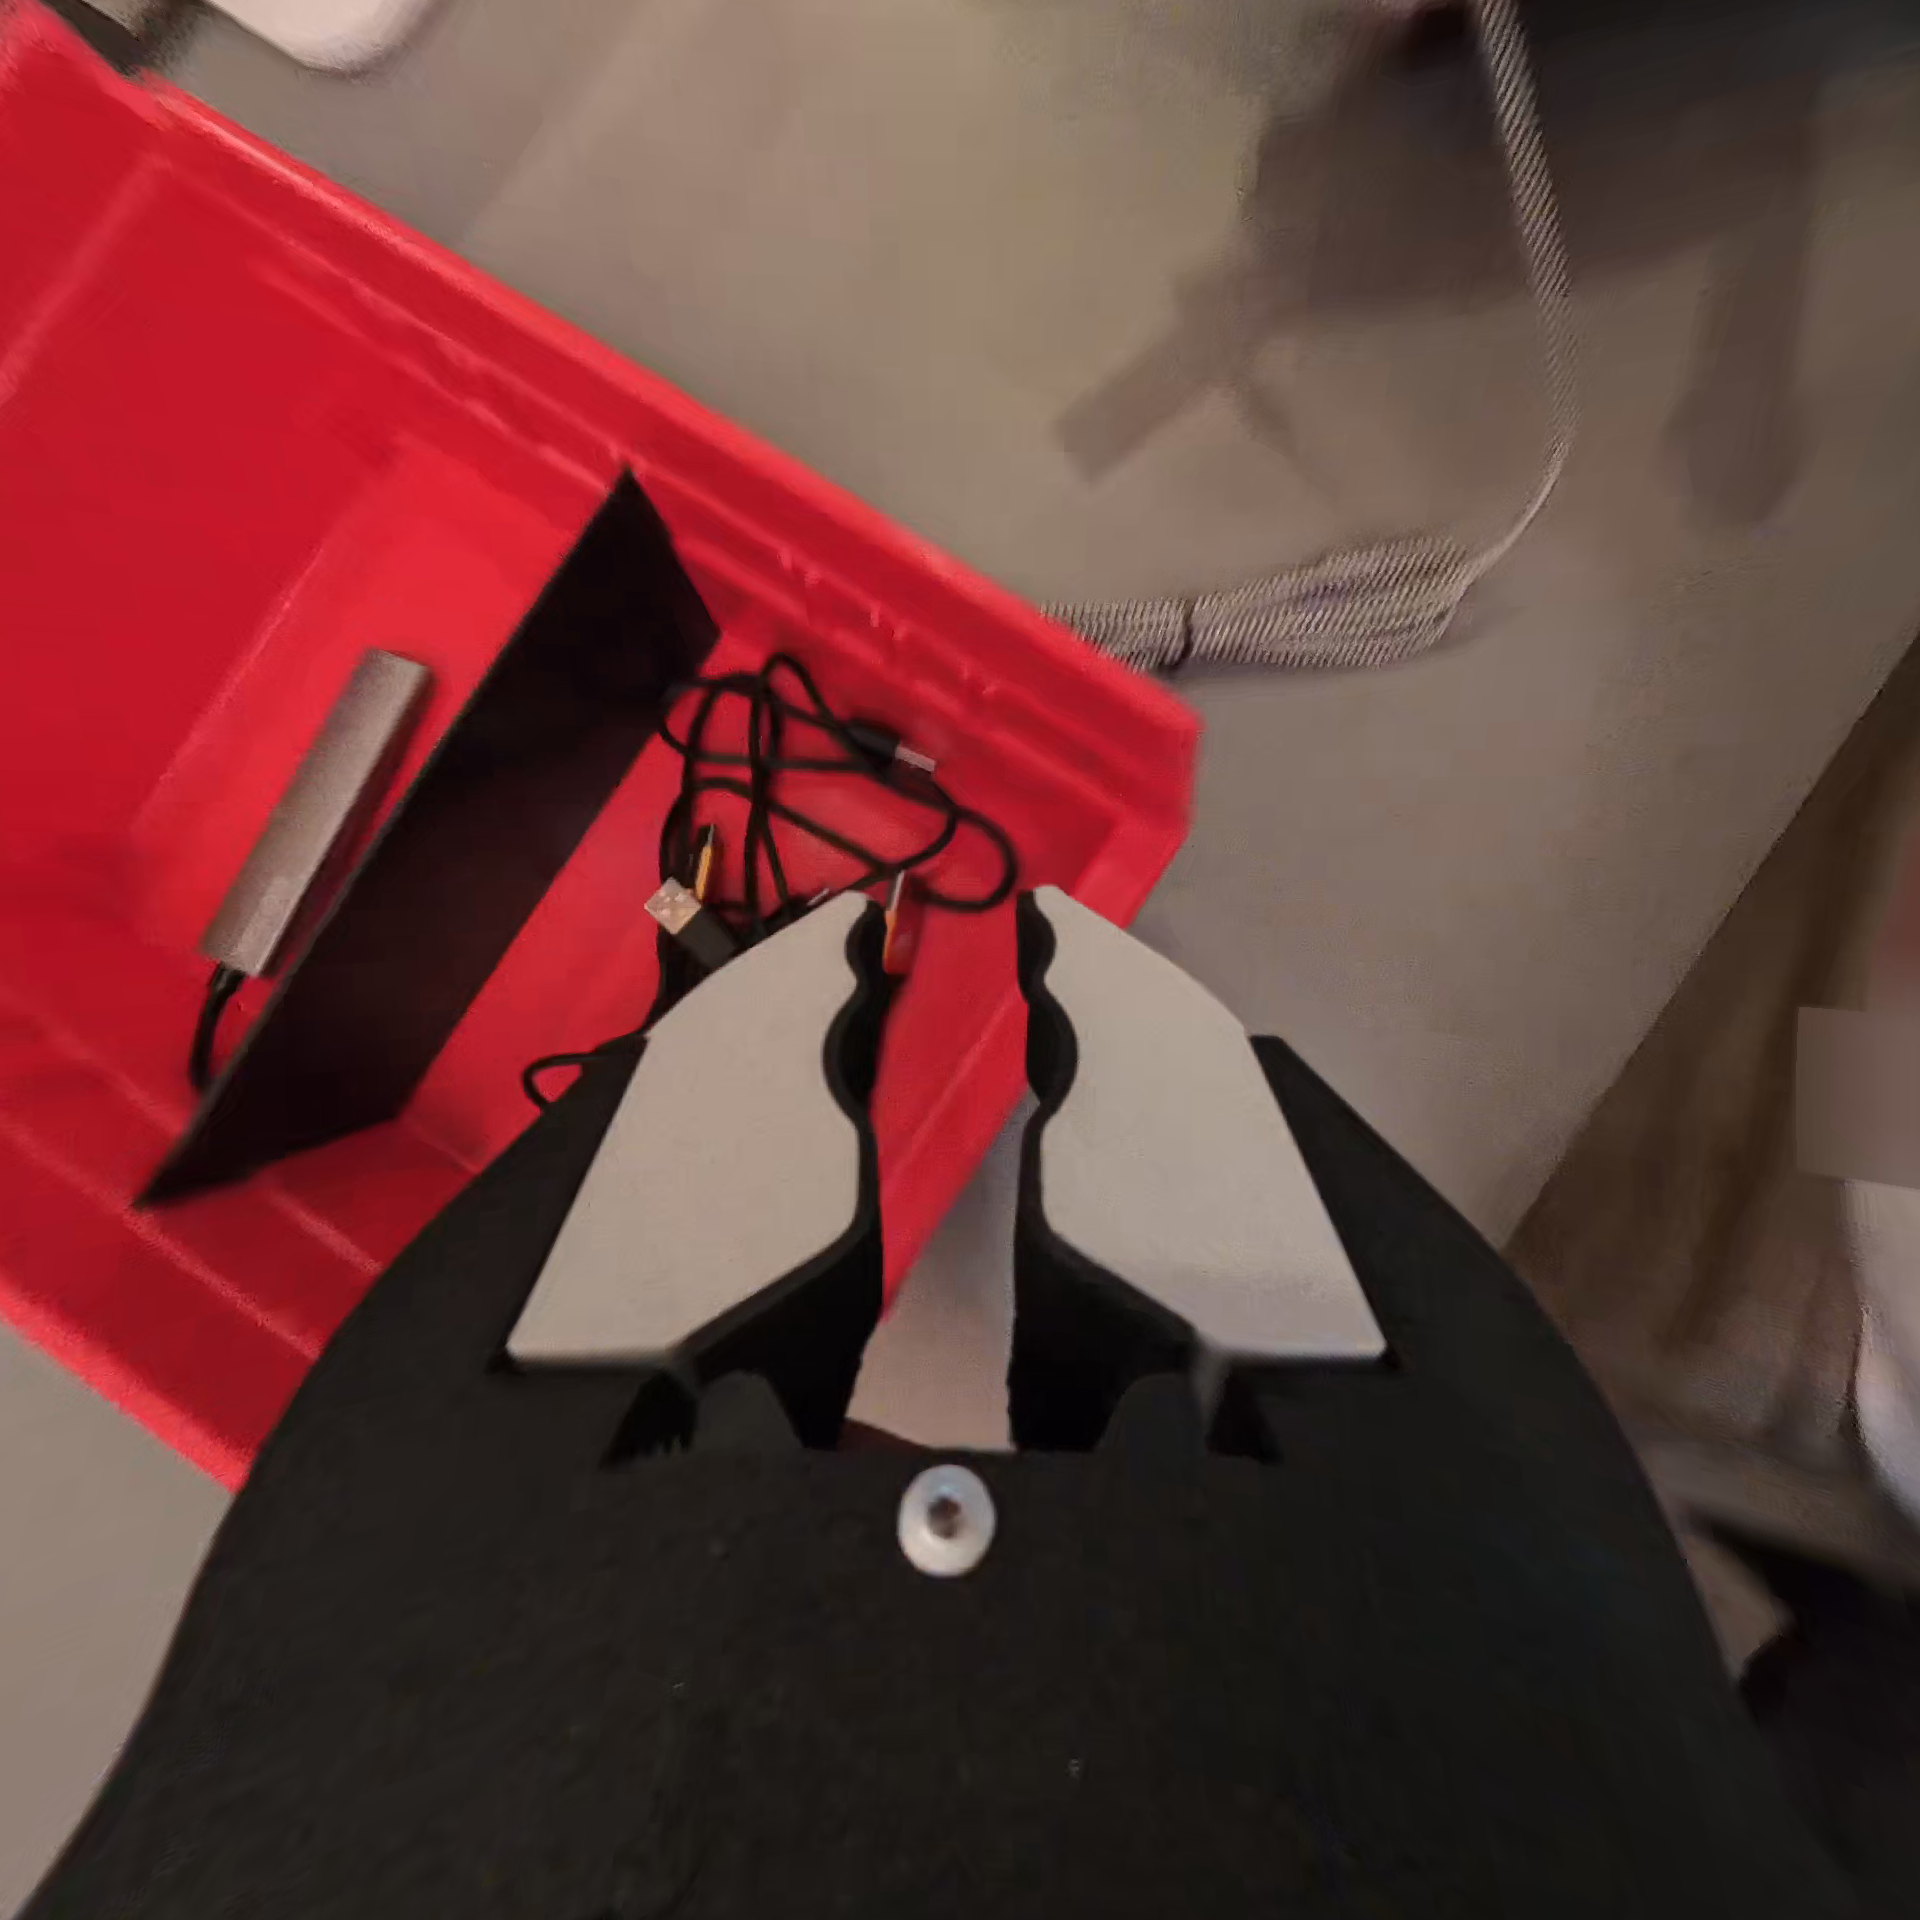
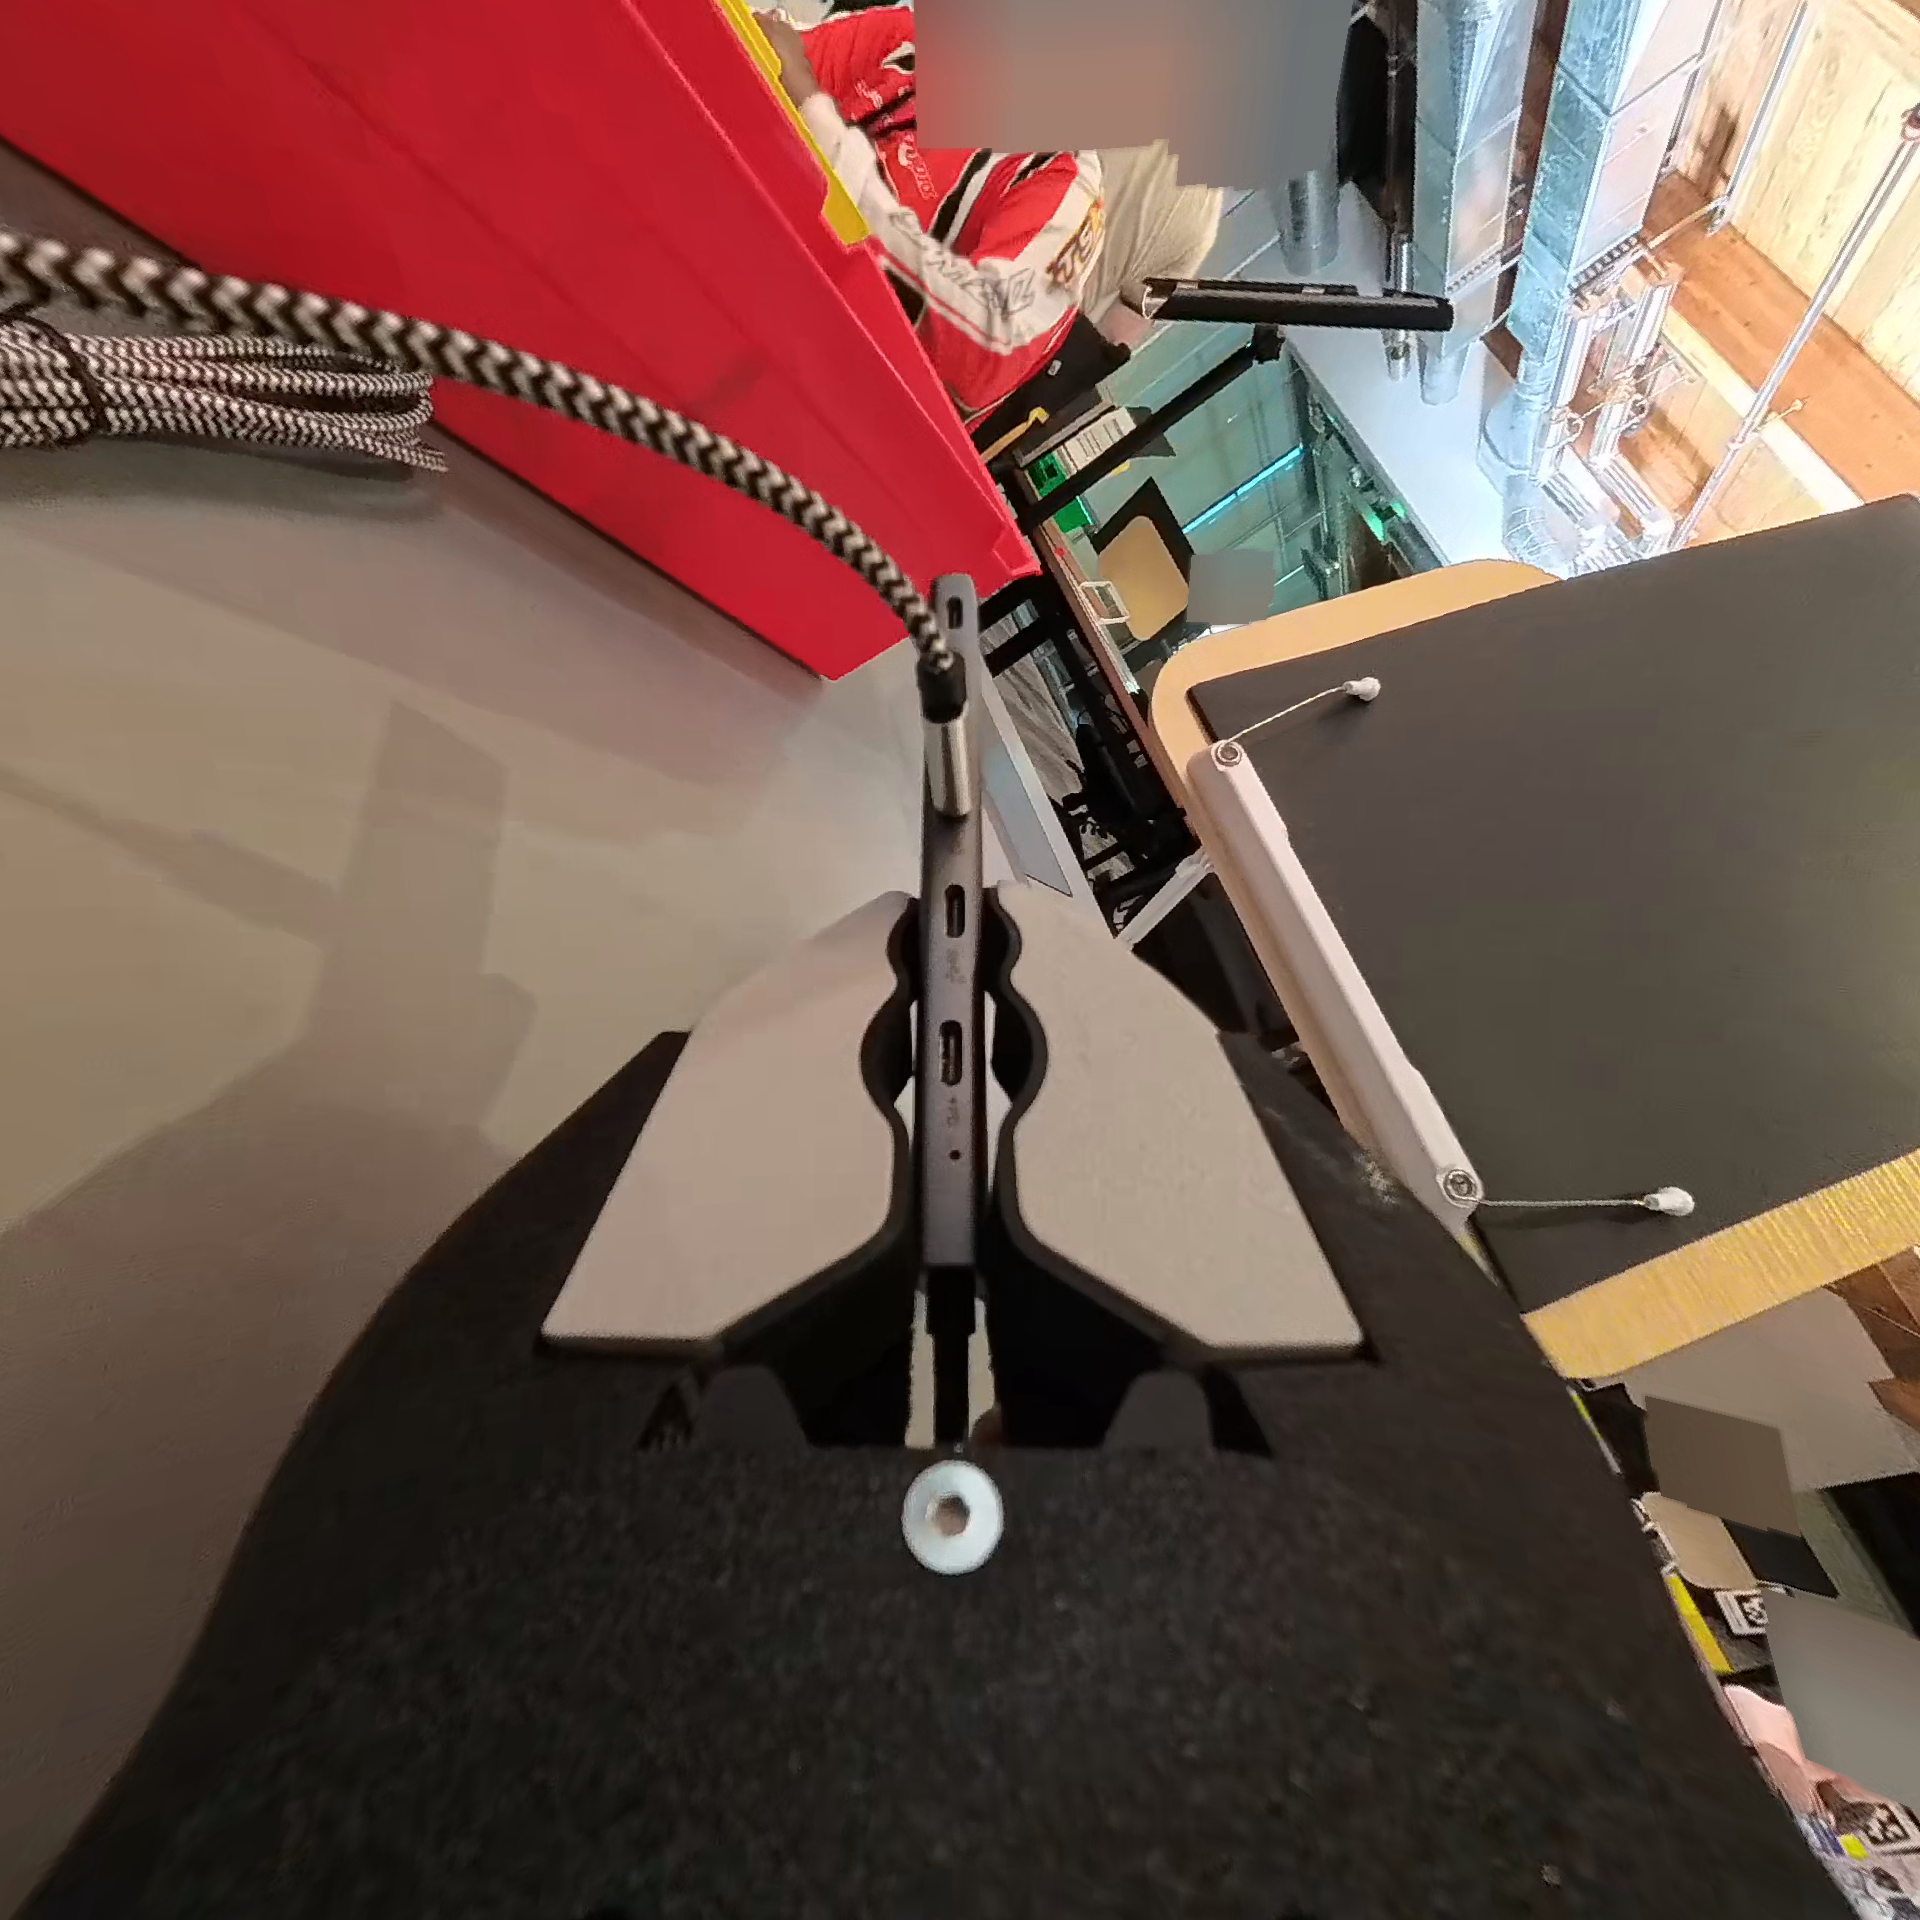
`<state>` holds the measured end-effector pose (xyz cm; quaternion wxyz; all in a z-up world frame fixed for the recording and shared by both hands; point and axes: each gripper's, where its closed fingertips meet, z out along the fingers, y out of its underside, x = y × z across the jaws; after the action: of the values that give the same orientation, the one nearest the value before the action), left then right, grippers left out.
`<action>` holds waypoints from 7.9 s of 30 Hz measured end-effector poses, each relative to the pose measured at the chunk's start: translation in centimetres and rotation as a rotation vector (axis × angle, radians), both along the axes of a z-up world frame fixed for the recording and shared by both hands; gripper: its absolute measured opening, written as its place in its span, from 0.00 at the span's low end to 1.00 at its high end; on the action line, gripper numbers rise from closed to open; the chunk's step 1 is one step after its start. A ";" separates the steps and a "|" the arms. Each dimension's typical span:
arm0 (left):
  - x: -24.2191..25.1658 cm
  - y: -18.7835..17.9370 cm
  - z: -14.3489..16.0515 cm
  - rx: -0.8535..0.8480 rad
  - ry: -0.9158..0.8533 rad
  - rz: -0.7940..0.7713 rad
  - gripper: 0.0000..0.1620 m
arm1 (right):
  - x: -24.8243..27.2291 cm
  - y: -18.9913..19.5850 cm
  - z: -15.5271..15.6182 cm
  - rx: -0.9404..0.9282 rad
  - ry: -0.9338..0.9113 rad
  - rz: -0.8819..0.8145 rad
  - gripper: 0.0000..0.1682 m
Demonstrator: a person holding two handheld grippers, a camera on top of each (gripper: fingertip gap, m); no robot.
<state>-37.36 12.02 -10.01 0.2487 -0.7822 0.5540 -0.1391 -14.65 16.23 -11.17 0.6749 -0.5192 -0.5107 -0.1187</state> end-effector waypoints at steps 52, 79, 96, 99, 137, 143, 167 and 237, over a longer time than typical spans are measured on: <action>12.6 -20.2 8.0 0.167 -0.416 -0.540 0.04 | 0.5 0.2 0.5 0.031 0.011 -0.022 0.05; 10.2 -6.4 -5.6 -0.027 -0.344 0.498 0.18 | 2.1 1.4 0.9 0.008 0.076 -0.080 0.05; 9.7 -8.1 -6.5 0.203 -0.075 0.297 0.02 | 1.4 1.0 0.8 0.025 0.048 -0.045 0.05; 9.8 -7.1 -1.1 0.421 0.042 0.146 0.02 | 1.0 0.5 1.2 0.085 0.004 -0.036 0.05; 18.4 -3.6 -1.2 0.472 0.244 0.083 0.02 | -1.1 -0.6 0.4 0.239 -0.298 -0.102 0.05; 18.1 -3.7 -1.5 0.441 0.255 0.089 0.02 | -1.3 -0.6 0.2 0.241 -0.309 -0.098 0.05; 18.3 -3.4 -1.5 0.462 0.267 0.111 0.02 | -1.1 -0.4 0.0 0.240 -0.339 -0.110 0.05; 19.3 -0.3 0.1 0.281 -0.405 0.256 0.02 | -0.4 -0.5 0.6 0.261 -0.333 -0.109 0.06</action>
<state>-18.07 11.72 -9.96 0.4758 -0.7601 0.4036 -0.1819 -15.09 15.73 -10.60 0.6352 -0.4276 -0.5666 -0.3043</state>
